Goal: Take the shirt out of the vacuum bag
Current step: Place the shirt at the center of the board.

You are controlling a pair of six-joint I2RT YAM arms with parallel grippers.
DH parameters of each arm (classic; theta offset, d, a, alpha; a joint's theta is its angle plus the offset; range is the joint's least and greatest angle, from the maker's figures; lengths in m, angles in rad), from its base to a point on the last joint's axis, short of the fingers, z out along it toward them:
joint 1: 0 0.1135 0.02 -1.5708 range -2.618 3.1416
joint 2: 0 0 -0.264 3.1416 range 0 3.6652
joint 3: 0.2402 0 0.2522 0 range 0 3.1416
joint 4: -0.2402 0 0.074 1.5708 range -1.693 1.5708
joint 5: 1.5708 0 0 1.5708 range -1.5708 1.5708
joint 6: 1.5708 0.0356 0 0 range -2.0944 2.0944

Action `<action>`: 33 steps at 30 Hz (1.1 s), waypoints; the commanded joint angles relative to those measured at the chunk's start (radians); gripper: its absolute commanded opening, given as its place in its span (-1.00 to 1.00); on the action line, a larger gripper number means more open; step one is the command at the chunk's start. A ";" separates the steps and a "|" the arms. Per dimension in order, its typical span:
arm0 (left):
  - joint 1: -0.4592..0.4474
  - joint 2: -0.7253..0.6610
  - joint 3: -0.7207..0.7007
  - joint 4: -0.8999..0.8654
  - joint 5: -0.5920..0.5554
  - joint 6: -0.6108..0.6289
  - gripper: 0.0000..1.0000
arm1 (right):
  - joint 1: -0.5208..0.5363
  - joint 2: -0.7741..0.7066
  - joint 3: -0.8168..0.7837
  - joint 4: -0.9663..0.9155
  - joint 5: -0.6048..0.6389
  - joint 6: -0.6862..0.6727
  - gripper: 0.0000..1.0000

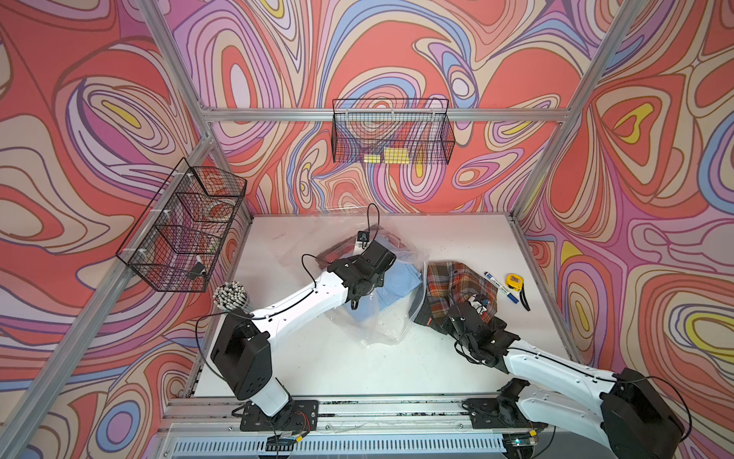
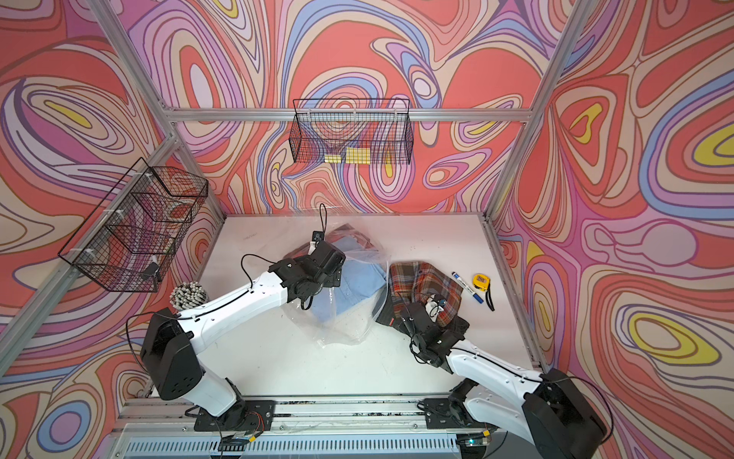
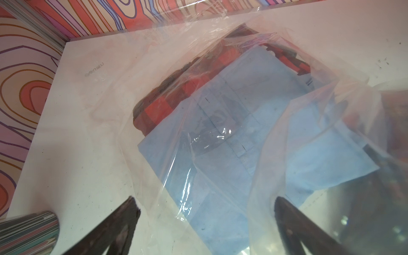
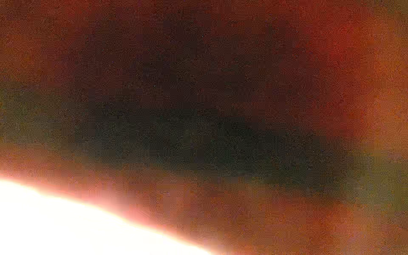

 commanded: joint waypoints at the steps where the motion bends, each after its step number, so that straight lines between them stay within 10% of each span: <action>1: 0.008 0.011 -0.013 -0.004 -0.012 -0.009 0.98 | 0.004 -0.011 0.001 0.038 0.004 0.006 -1.00; 11: 0.012 0.004 -0.010 -0.012 -0.014 -0.006 0.99 | 0.003 -0.017 0.041 -0.015 0.030 -0.002 -1.00; 15: 0.013 0.005 -0.012 -0.009 -0.011 -0.008 0.98 | 0.004 0.017 0.032 0.011 0.004 -0.004 -0.01; 19: 0.012 0.008 -0.010 -0.008 -0.009 -0.009 0.99 | 0.004 0.056 0.008 0.067 -0.020 0.017 0.31; 33: 0.013 0.010 -0.016 -0.002 -0.002 -0.008 0.98 | 0.004 0.122 -0.036 0.214 -0.001 0.025 -0.09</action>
